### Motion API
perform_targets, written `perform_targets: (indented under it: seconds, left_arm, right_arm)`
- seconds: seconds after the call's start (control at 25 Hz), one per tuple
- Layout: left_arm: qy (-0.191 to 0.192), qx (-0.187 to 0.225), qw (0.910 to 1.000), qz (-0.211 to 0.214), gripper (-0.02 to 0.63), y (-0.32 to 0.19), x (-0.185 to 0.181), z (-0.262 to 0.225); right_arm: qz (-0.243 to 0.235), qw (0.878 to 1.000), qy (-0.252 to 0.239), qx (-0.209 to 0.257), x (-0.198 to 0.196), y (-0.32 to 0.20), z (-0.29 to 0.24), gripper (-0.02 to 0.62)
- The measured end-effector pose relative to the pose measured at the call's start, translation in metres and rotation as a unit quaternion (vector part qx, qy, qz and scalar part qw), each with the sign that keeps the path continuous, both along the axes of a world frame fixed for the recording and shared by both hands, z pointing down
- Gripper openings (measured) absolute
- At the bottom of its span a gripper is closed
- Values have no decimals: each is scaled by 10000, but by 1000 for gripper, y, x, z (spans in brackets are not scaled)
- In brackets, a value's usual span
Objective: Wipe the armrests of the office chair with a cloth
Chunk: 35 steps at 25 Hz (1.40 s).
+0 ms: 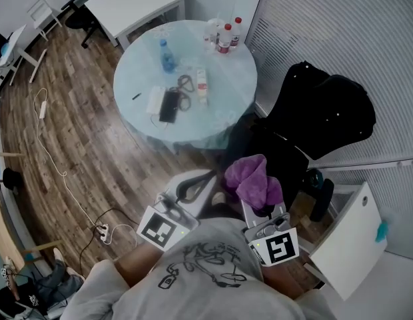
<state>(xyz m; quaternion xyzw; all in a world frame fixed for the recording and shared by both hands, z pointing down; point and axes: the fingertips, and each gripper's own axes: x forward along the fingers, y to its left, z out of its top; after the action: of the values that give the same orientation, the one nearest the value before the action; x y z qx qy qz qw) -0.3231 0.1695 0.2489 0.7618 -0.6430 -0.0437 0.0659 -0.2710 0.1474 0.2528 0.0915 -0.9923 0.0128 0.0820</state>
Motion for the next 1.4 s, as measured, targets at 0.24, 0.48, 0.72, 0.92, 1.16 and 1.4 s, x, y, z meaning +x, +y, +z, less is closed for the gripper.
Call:
perform_targets:
  seconds: [0.24, 0.48, 0.72, 0.92, 1.16, 1.4]
  left_arm:
    - [-44, -64, 9999, 79, 2, -15, 4, 7]
    - [-50, -155, 9999, 48, 2, -30, 10, 12]
    - [-21, -263, 9996, 56, 2, -45, 13, 19]
    - [9, -449, 9990, 43, 2, -59, 13, 40]
    - [51, -689, 9976, 33, 2, -67, 7, 73]
    - [100, -816, 9966, 39, 2, -75, -3, 111]
  right_arm:
    - [79, 9999, 64, 10, 7, -11, 6, 43]
    - [70, 9999, 80, -2, 14, -25, 7, 43]
    - [37, 9999, 158, -44, 16, -41, 14, 43]
    - [-7, 9996, 238, -165, 14, -53, 35, 43]
    - [-77, 9982, 442, -388, 7, -60, 74, 43]
    - [-248, 9958, 720, -517, 2, -61, 119, 43]
